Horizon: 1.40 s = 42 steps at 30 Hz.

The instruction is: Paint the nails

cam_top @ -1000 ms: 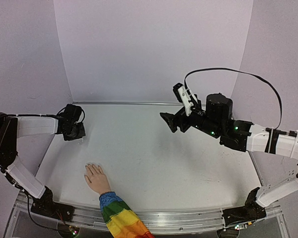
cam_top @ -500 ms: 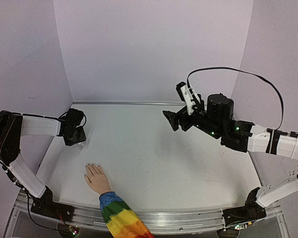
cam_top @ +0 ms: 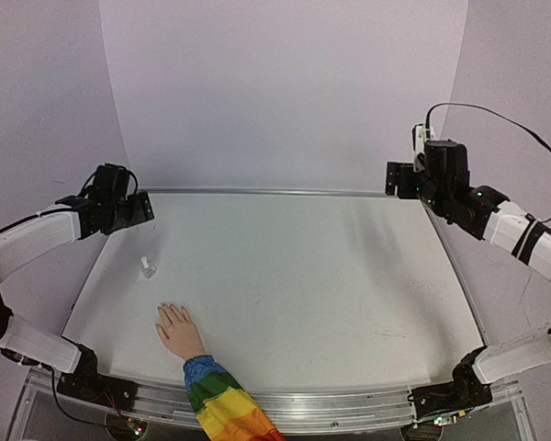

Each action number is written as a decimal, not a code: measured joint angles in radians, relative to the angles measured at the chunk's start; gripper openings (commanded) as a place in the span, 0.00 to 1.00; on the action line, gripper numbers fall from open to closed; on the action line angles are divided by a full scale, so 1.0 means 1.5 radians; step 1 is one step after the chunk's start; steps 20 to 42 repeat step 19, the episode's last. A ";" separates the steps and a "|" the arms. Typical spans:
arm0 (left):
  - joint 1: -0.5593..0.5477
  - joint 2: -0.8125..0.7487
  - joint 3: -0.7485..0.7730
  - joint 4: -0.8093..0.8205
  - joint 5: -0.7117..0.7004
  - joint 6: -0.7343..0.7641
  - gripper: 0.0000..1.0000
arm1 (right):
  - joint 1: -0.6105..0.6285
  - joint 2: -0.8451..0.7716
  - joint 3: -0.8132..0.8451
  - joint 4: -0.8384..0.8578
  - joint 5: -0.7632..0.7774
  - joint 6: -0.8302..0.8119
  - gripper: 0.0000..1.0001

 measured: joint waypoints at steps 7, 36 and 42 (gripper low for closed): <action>0.000 -0.164 0.120 0.027 0.009 0.148 0.91 | -0.011 -0.128 0.028 -0.107 0.028 0.001 0.98; 0.000 -0.299 0.196 0.101 0.126 0.321 0.91 | -0.011 -0.290 0.132 -0.130 0.016 -0.044 0.98; 0.000 -0.299 0.196 0.101 0.126 0.321 0.91 | -0.011 -0.290 0.132 -0.130 0.016 -0.044 0.98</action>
